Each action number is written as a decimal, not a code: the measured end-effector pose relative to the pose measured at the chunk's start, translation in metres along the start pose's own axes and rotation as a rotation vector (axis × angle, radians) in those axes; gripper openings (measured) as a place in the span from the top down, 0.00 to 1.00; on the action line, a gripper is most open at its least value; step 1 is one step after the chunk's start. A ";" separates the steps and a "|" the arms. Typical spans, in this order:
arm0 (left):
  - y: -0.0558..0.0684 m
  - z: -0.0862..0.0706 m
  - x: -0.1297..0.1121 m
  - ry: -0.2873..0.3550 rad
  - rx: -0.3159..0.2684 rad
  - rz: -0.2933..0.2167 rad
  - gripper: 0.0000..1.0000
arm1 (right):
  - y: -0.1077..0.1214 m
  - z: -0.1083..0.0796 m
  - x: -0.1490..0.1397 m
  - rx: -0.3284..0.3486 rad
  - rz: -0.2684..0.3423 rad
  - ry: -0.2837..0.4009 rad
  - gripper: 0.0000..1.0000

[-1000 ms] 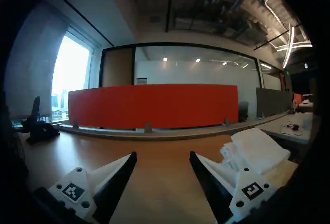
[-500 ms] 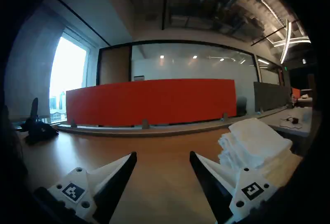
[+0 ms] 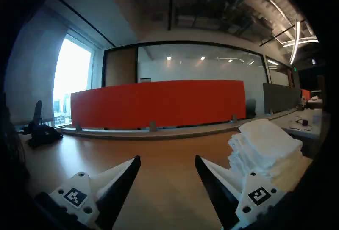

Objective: Fold towel

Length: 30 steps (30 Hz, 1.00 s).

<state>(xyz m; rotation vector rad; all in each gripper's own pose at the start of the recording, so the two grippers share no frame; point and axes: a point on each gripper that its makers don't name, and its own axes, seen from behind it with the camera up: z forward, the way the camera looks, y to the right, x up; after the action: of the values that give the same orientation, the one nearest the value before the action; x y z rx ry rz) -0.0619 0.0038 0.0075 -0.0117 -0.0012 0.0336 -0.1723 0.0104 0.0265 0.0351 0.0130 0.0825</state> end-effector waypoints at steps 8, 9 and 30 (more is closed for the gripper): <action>0.000 -0.001 0.000 0.000 0.000 0.000 0.04 | -0.006 -0.001 -0.002 0.009 -0.029 -0.002 0.01; 0.000 -0.001 0.000 0.000 0.000 0.000 0.04 | -0.007 0.000 -0.003 0.010 -0.035 -0.003 0.01; 0.000 -0.001 0.000 0.000 0.000 0.000 0.04 | -0.010 0.001 -0.003 0.011 -0.053 -0.003 0.01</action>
<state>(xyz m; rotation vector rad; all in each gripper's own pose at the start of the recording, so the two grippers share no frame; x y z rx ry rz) -0.0618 0.0038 0.0068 -0.0114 -0.0010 0.0336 -0.1747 0.0003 0.0268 0.0458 0.0112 0.0290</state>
